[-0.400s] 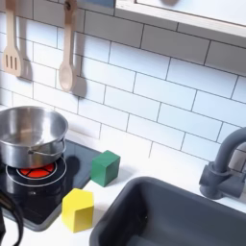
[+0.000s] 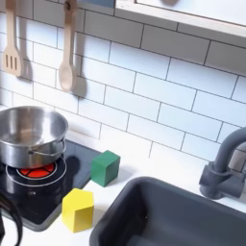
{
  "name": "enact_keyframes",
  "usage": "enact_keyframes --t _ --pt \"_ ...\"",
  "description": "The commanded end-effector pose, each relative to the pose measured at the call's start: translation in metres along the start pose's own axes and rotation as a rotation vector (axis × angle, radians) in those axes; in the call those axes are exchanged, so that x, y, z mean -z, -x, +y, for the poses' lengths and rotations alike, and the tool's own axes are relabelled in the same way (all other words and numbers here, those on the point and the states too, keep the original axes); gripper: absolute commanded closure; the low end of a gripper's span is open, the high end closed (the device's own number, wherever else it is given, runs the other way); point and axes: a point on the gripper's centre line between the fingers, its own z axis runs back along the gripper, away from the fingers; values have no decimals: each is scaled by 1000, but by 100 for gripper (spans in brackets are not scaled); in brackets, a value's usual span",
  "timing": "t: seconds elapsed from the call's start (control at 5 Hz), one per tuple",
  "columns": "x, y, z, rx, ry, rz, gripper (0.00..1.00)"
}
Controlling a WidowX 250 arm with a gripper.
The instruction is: Push button
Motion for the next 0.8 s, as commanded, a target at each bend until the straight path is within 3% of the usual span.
enact_keyframes --t 0.0,0.2,0.6 --pt "13 -24 10 -73 -10 7 100" --pt "13 -33 22 -117 -34 -19 100" --pt "6 -68 45 -203 -44 -104 100"
